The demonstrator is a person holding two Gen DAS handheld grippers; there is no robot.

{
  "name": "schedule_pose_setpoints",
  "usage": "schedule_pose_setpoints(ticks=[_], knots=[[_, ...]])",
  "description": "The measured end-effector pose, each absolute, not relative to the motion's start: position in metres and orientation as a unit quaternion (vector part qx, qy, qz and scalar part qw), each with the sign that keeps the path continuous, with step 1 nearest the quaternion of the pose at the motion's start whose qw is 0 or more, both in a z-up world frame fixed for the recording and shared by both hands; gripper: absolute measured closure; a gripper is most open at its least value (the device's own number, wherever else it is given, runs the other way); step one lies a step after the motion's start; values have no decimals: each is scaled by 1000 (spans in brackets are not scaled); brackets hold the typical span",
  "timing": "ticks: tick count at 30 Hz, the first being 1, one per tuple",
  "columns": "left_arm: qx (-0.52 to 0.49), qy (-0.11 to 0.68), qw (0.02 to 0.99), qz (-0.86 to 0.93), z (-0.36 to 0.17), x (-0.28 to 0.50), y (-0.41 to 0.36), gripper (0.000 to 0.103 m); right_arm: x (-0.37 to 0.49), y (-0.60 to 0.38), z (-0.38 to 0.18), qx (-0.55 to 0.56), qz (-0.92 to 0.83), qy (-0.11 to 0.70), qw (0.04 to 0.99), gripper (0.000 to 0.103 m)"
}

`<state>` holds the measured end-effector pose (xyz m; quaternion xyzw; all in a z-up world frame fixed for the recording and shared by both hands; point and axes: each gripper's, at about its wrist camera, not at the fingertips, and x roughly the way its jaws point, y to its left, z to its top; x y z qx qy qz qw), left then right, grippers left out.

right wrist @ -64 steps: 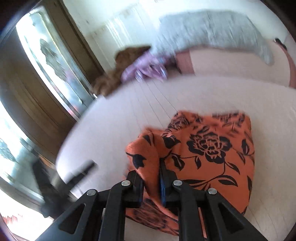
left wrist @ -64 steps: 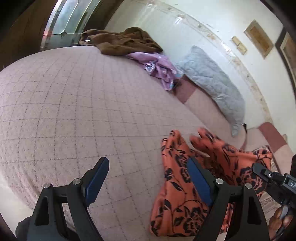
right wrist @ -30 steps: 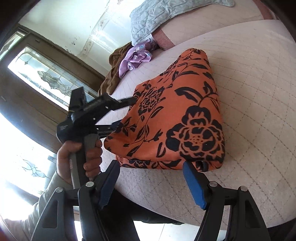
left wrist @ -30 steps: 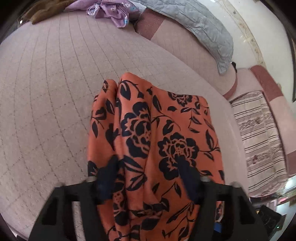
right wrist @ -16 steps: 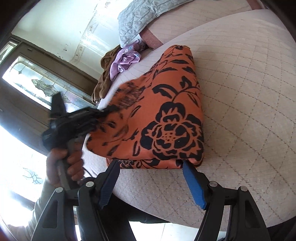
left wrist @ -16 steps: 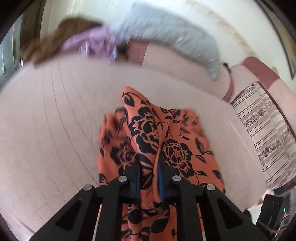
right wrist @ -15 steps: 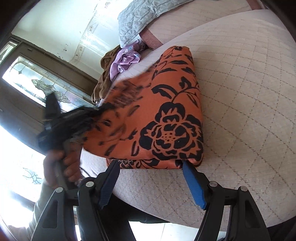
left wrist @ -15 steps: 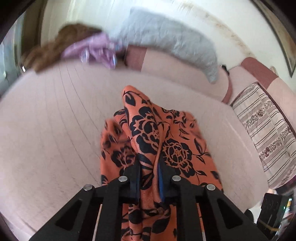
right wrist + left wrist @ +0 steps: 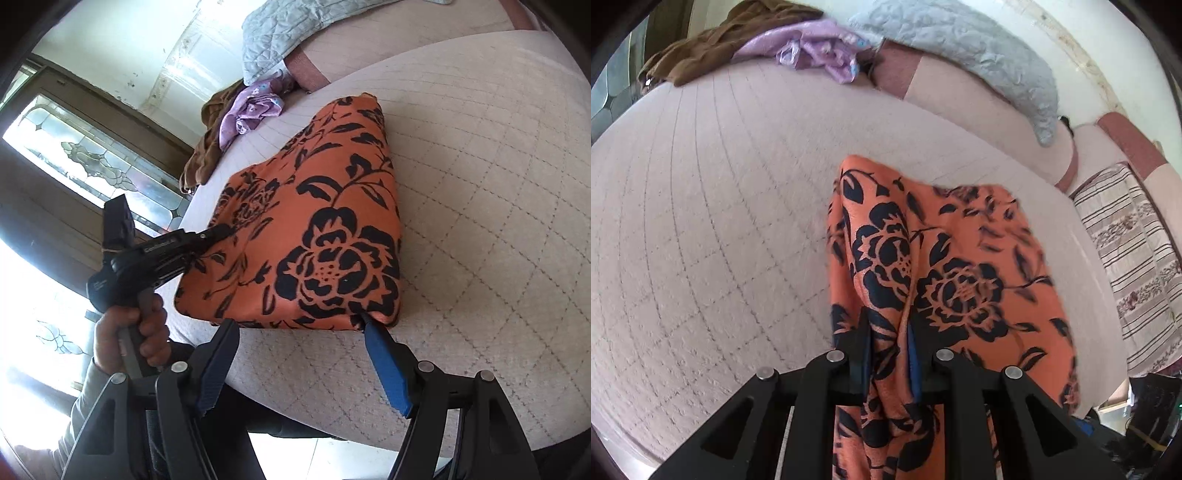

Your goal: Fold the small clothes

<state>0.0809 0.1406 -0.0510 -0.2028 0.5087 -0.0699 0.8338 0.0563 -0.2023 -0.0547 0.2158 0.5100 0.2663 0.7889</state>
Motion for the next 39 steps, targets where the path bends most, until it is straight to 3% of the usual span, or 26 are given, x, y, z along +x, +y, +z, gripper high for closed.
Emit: schedule_pose_setpoints(ticks=[5, 12, 21, 24, 26, 30, 31, 34, 35, 39], knots=[[-199, 495, 842, -77, -34, 83, 138, 86, 51, -202, -51, 214, 271, 509, 789, 29], [-180, 511, 838, -66, -51, 84, 132, 83, 45, -206, -48, 224, 273, 502, 789, 29], [-161, 460, 870, -69, 5, 40, 128, 80, 47, -216, -45, 250, 280, 487, 789, 29], [-98, 509, 855, -32, -25, 37, 123, 79, 48, -220, -53, 261, 275, 492, 784, 29], [-111, 526, 844, -5, -39, 36, 135, 78, 48, -222, -57, 271, 273, 495, 779, 29], [-118, 476, 871, -11, 2, 30, 133, 78, 47, -228, -50, 274, 279, 484, 783, 29], [-116, 461, 880, -27, 14, 30, 127, 75, 48, -231, -49, 277, 279, 482, 783, 29], [-112, 435, 892, -55, 27, 35, 109, 47, 57, -241, -48, 290, 272, 478, 783, 29], [-101, 433, 894, -56, 25, 40, 100, 43, 62, -245, -47, 295, 267, 476, 784, 29], [-36, 507, 861, -19, -27, 74, 77, 44, 95, -257, -52, 328, 262, 486, 767, 25]])
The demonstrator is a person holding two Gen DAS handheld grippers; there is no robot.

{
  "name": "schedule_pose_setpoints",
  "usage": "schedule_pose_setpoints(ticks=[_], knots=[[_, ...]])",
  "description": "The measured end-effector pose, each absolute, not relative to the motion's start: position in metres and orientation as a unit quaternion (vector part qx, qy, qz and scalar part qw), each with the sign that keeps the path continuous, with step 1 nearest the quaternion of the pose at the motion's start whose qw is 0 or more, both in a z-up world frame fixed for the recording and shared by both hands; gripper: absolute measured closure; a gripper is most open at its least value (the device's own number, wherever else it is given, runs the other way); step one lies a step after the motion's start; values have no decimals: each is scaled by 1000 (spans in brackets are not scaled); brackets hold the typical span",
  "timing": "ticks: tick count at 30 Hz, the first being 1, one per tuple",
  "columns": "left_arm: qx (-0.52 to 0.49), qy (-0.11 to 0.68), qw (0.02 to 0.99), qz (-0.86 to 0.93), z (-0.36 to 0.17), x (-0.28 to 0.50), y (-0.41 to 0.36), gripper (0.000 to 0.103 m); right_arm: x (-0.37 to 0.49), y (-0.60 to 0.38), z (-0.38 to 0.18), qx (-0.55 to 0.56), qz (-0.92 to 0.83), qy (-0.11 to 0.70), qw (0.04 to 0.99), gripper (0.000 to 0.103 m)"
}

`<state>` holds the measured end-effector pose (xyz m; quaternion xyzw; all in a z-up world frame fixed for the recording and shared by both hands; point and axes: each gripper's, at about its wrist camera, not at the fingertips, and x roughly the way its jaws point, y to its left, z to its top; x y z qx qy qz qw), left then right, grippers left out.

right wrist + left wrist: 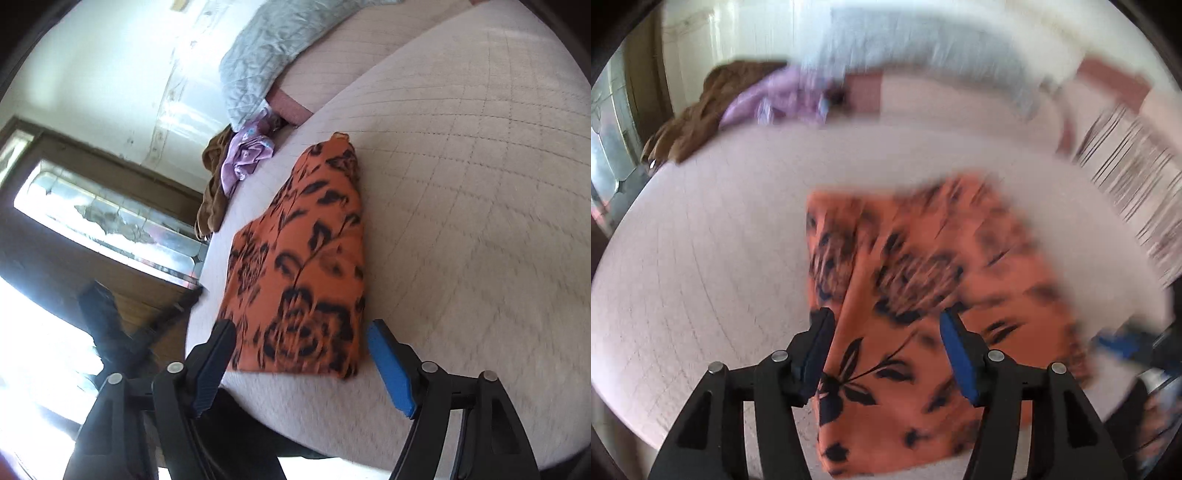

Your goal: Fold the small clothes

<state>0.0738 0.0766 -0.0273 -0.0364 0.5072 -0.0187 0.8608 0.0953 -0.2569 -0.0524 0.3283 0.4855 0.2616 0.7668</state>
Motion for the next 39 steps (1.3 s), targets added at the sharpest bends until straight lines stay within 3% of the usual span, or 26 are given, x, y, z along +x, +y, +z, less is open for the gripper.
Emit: schedule_pose_setpoints(ticks=[5, 6, 9, 12, 14, 20, 23, 24, 25, 27, 30, 32, 33, 35, 39], knots=[[-85, 511, 855, -6, -45, 70, 93, 41, 144, -244, -87, 371, 270, 543, 704, 27], [-86, 512, 855, -7, -45, 70, 94, 41, 149, -237, -92, 365, 270, 557, 695, 42], [-100, 510, 854, -15, -51, 70, 101, 38, 146, -211, -72, 260, 261, 563, 740, 58], [-120, 508, 853, -20, -59, 66, 110, 31, 127, -192, -51, 142, 231, 545, 793, 60], [-127, 506, 853, -21, -61, 66, 113, 30, 127, -194, -70, 140, 220, 567, 781, 56], [-136, 500, 855, -27, -62, 62, 118, 30, 149, -235, -68, 349, 257, 526, 732, 25], [-143, 499, 854, -27, -64, 60, 119, 30, 181, -229, -88, 382, 248, 553, 698, 25], [-141, 500, 854, -27, -64, 59, 121, 30, 189, -223, -98, 365, 238, 575, 692, 50], [-139, 501, 854, -26, -66, 61, 115, 30, 194, -213, -101, 341, 236, 592, 691, 57], [-139, 501, 854, -27, -63, 57, 117, 30, 187, -198, -74, 268, 245, 569, 738, 61], [-141, 500, 854, -26, -67, 56, 119, 28, 173, -185, -48, 199, 247, 545, 776, 58], [-137, 501, 854, -22, -65, 57, 118, 27, 178, -191, -71, 195, 217, 575, 765, 45], [-135, 501, 855, -21, -65, 56, 118, 28, 179, -204, -83, 245, 207, 580, 749, 38], [-136, 501, 854, -22, -66, 54, 120, 27, 179, -220, -82, 317, 220, 557, 736, 38], [-133, 501, 855, -18, -67, 54, 119, 27, 199, -228, -74, 360, 232, 530, 732, 32]])
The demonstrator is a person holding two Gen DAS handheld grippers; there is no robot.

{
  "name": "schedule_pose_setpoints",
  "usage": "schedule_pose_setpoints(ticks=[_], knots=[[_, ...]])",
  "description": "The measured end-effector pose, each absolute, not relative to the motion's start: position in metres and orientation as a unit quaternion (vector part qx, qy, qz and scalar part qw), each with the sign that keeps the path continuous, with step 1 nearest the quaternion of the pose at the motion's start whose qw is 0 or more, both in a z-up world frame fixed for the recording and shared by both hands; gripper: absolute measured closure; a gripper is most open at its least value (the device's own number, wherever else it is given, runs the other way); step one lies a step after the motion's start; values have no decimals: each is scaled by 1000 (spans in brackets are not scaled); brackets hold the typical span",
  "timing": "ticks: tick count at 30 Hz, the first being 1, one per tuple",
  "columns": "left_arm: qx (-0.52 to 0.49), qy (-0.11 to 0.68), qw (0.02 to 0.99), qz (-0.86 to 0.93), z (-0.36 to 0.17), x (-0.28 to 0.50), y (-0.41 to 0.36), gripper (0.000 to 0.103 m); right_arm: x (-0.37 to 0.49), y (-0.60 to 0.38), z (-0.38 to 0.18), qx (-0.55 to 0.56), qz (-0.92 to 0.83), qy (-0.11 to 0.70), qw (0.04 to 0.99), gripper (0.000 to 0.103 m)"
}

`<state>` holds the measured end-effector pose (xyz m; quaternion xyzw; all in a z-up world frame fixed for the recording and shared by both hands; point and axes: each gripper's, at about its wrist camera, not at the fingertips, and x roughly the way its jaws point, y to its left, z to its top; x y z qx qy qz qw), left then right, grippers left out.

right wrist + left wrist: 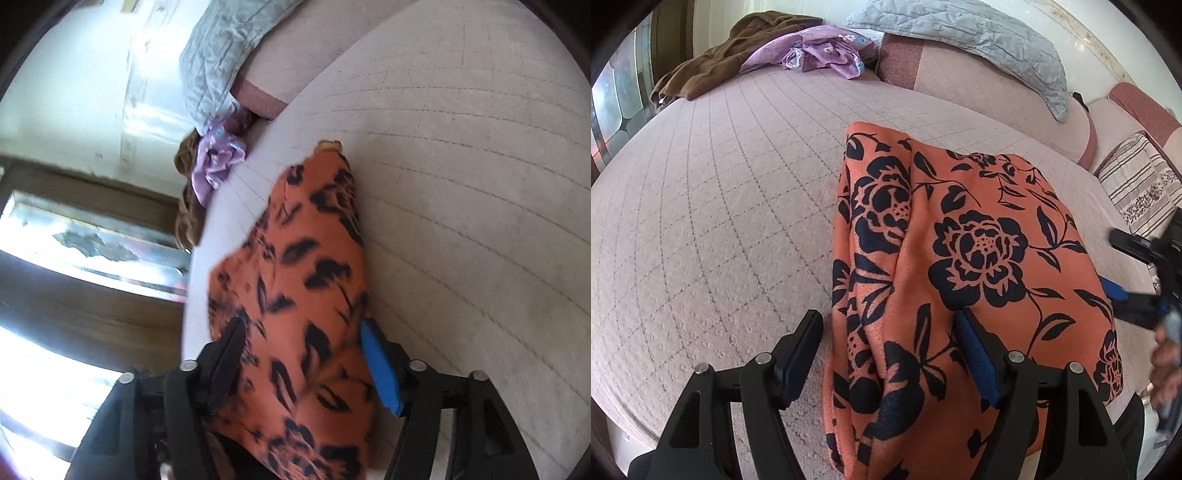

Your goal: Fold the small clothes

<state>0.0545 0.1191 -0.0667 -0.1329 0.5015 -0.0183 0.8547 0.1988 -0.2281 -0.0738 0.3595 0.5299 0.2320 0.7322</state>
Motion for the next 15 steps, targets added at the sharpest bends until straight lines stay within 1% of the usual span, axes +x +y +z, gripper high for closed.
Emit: schedule_pose_setpoints(ticks=[2, 3, 4, 5, 6, 7, 8, 9, 10, 11, 12, 13, 14, 15], knots=[[-130, 502, 855, -17, -66, 56, 117, 27, 218, -224, -91, 361, 223, 554, 716, 33], [-129, 504, 854, -14, -65, 56, 118, 27, 225, -219, -102, 363, 223, 572, 701, 59], [-127, 508, 852, -10, -63, 55, 119, 28, 226, -215, -100, 349, 227, 572, 707, 62], [-128, 511, 850, 1, -55, 52, 121, 35, 224, -208, -87, 318, 233, 561, 728, 64], [-134, 505, 852, 5, -46, 48, 123, 40, 214, -202, -72, 291, 241, 545, 749, 64], [-147, 486, 861, 0, -30, 39, 126, 42, 206, -199, -60, 276, 241, 533, 763, 64], [-148, 474, 868, 0, -21, 33, 127, 42, 201, -200, -58, 262, 233, 530, 772, 64], [-146, 468, 871, 3, -16, 28, 128, 42, 198, -201, -58, 243, 219, 532, 781, 62], [-145, 473, 869, 6, -18, 24, 129, 42, 200, -203, -65, 225, 200, 541, 785, 62], [-152, 488, 860, 4, -27, 24, 131, 42, 200, -208, -72, 236, 196, 547, 779, 55], [-166, 511, 844, -2, -43, 25, 133, 43, 198, -213, -73, 253, 196, 547, 774, 44], [-198, 536, 821, -17, -64, 28, 138, 44, 196, -216, -74, 262, 192, 544, 774, 43], [-234, 527, 817, -21, -72, 26, 145, 45, 192, -216, -72, 257, 192, 539, 779, 43], [-243, 521, 818, -21, -69, 25, 147, 47, 188, -214, -66, 250, 196, 531, 786, 43]])
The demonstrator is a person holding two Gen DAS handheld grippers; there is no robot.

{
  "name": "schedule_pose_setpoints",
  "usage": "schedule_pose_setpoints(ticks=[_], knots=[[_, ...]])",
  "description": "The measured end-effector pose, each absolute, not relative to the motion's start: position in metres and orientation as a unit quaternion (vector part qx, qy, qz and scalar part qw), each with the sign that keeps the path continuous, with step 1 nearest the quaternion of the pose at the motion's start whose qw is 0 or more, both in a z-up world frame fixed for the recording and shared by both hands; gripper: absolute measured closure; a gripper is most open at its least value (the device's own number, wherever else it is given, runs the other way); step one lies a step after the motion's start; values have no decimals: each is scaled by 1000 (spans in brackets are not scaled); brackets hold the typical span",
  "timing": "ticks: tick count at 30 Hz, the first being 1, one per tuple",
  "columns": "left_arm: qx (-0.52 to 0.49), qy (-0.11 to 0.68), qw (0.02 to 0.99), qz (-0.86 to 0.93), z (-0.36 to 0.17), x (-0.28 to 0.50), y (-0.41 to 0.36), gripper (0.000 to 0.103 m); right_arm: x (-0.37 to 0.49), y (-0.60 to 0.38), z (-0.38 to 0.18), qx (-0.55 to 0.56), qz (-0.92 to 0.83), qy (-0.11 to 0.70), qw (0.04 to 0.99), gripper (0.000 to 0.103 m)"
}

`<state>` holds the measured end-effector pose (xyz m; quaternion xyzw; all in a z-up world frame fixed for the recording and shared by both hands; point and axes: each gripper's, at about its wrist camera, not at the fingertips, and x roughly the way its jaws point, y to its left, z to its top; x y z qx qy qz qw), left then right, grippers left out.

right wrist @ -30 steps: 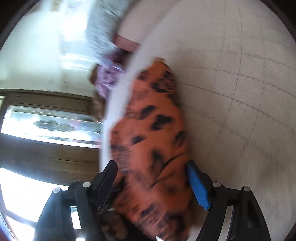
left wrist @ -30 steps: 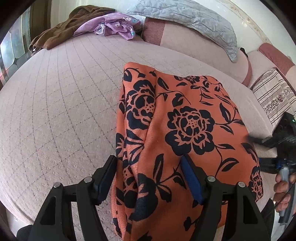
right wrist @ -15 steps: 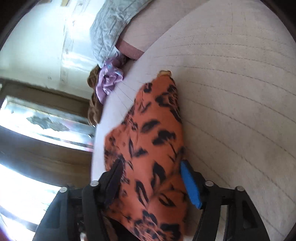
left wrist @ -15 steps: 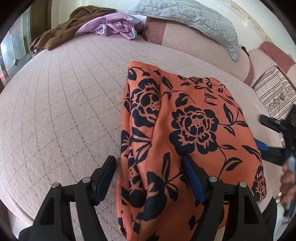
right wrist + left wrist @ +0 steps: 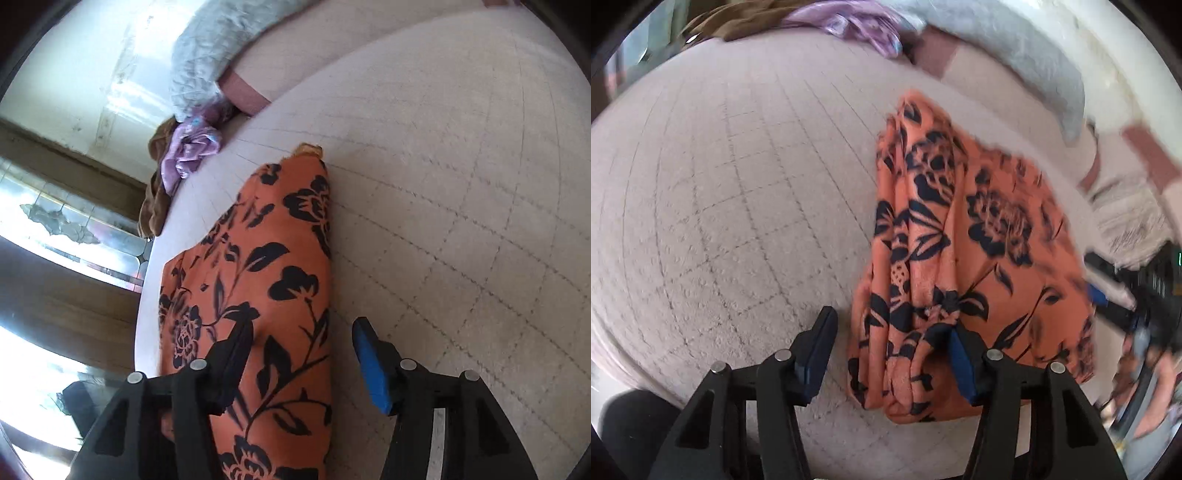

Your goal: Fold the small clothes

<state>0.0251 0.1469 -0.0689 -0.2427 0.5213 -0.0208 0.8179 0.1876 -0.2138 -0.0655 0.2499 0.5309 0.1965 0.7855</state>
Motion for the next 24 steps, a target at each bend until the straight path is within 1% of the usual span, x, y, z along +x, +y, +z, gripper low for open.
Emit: schedule_pose_setpoints(ticks=[1, 2, 4, 6, 8, 10, 11, 12, 13, 14, 18, 20, 22, 24], knots=[[-247, 515, 821, -26, -60, 25, 145, 58, 182, -212, -55, 240, 204, 520, 794, 43], [-246, 509, 824, -30, -54, 25, 143, 63, 171, -219, -41, 228, 214, 505, 805, 43], [-226, 496, 838, -30, -37, 27, 138, 63, 150, -210, -7, 197, 244, 463, 829, 43], [-233, 472, 849, -51, -21, 30, 137, 63, 131, -194, 12, 177, 296, 443, 827, 34], [-235, 465, 851, -60, -15, 44, 140, 60, 119, -182, 7, 163, 329, 458, 810, 34], [-227, 472, 850, -54, -18, 66, 143, 60, 119, -169, -17, 158, 330, 503, 783, 34], [-235, 487, 839, -59, -28, 83, 146, 60, 118, -166, -31, 157, 325, 523, 772, 33], [-240, 511, 824, -51, -43, 101, 151, 63, 115, -165, -38, 159, 322, 529, 769, 33], [-237, 523, 817, -42, -55, 110, 152, 78, 113, -164, -41, 161, 324, 528, 769, 33], [-239, 534, 809, -53, -68, 124, 155, 79, 112, -164, -41, 160, 325, 525, 770, 33], [-275, 529, 801, -51, -80, 139, 167, 79, 111, -168, -43, 162, 334, 530, 763, 33], [-263, 526, 808, -41, -74, 132, 164, 71, 110, -170, -47, 163, 337, 532, 759, 33], [-254, 516, 817, -35, -57, 116, 159, 69, 108, -173, -46, 161, 336, 535, 758, 33], [-270, 492, 827, -47, -43, 99, 153, 59, 115, -163, -48, 159, 336, 537, 757, 32]])
